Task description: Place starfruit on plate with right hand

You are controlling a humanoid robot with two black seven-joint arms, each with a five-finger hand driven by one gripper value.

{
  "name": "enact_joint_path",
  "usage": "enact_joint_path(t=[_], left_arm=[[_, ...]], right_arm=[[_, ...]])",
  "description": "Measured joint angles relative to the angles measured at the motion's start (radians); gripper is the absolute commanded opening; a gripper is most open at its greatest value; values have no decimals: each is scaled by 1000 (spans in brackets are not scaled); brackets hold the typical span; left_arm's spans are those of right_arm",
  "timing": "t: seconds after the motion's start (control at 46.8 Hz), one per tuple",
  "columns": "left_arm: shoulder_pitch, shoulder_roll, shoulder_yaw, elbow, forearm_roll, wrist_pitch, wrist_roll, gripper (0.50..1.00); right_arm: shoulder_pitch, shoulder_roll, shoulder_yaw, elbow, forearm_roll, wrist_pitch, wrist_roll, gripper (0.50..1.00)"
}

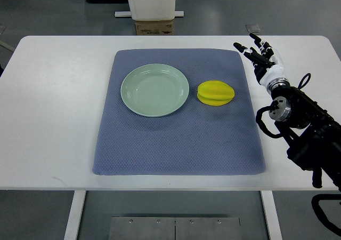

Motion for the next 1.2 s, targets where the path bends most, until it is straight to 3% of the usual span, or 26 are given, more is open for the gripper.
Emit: enact_joint_path(t=[1.196], left_arm=[[5, 0, -1, 1, -2, 6, 0, 1000]], right_arm=[[0, 0, 2, -7, 1, 0, 7, 1000]])
